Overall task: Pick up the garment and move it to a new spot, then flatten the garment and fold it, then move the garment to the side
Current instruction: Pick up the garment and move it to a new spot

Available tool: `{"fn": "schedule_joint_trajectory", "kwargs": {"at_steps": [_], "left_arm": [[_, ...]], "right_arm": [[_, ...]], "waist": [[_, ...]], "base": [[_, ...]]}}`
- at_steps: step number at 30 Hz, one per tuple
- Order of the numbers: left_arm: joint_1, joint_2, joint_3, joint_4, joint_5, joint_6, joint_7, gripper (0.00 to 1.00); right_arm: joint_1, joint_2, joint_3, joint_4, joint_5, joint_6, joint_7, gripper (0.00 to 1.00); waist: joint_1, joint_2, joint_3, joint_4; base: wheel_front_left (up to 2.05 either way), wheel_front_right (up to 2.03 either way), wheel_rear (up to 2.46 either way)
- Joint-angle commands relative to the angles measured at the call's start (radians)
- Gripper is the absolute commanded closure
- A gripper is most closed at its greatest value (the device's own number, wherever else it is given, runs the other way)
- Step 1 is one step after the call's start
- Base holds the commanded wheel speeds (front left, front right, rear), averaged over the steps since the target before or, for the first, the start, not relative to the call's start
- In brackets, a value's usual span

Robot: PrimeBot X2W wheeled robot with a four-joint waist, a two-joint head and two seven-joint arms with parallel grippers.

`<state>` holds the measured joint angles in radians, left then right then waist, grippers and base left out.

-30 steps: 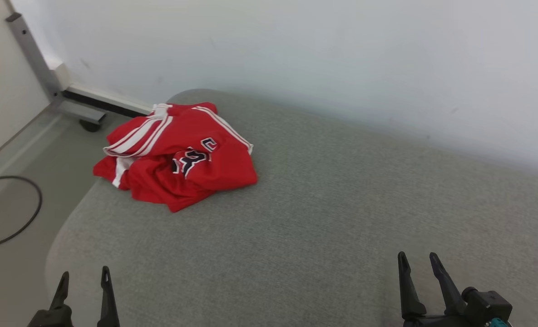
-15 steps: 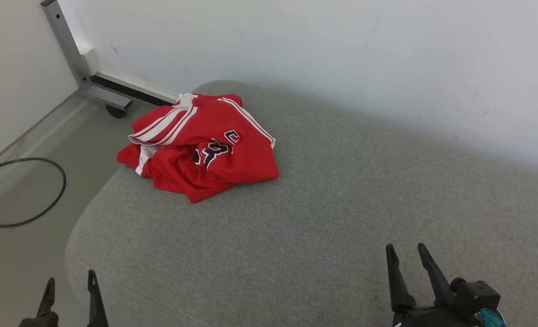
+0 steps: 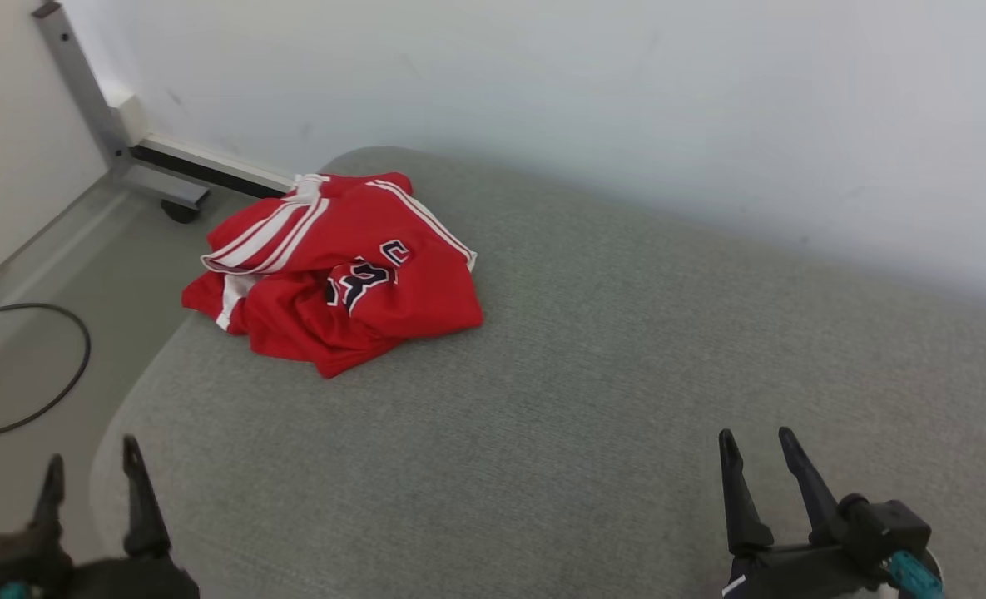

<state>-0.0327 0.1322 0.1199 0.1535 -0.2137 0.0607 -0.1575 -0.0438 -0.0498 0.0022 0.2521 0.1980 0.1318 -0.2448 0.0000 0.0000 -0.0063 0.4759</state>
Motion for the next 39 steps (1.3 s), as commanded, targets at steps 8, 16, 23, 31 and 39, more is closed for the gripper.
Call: {"fn": "schedule_joint_trajectory", "kwargs": {"at_steps": [8, 16, 23, 31, 39], "left_arm": [[-0.276, 0.061, 0.054, 0.083, -0.09, -0.052, -0.038, 0.0], [-0.518, 0.174, 0.088, 0.187, -0.131, -0.098, -0.015, 0.0], [-0.663, 0.266, 0.111, 0.36, -0.205, -0.151, 0.037, 0.0], [-0.727, 0.346, 0.083, 0.583, -0.238, -0.177, 0.149, 0.0], [-0.782, 0.406, 0.032, 0.795, -0.236, -0.186, 0.272, 0.0]], "right_arm": [[-0.054, -0.001, -0.034, -0.081, -0.06, -0.002, 0.042, 0.0], [-0.102, -0.001, -0.061, -0.171, -0.096, -0.002, 0.065, 0.0], [-0.118, 0.0, -0.063, -0.226, -0.086, -0.002, 0.063, 0.0], [-0.117, 0.001, -0.079, -0.237, -0.075, -0.002, 0.054, 0.0], [-0.119, 0.0, -0.077, -0.238, -0.069, -0.002, 0.042, 0.0]], "waist": [[0.0, 0.0, 0.161, -0.201], [0.0, 0.0, 0.288, -0.345], [0.0, 0.0, 0.341, -0.453], [0.0, 0.0, 0.373, -0.526], [0.0, 0.0, 0.39, -0.557]], "base": [[0.0, 0.0, 0.0], [0.0, 0.0, 0.0], [0.0, 0.0, 0.0], [0.0, 0.0, 0.0], [0.0, 0.0, 0.0]]}}
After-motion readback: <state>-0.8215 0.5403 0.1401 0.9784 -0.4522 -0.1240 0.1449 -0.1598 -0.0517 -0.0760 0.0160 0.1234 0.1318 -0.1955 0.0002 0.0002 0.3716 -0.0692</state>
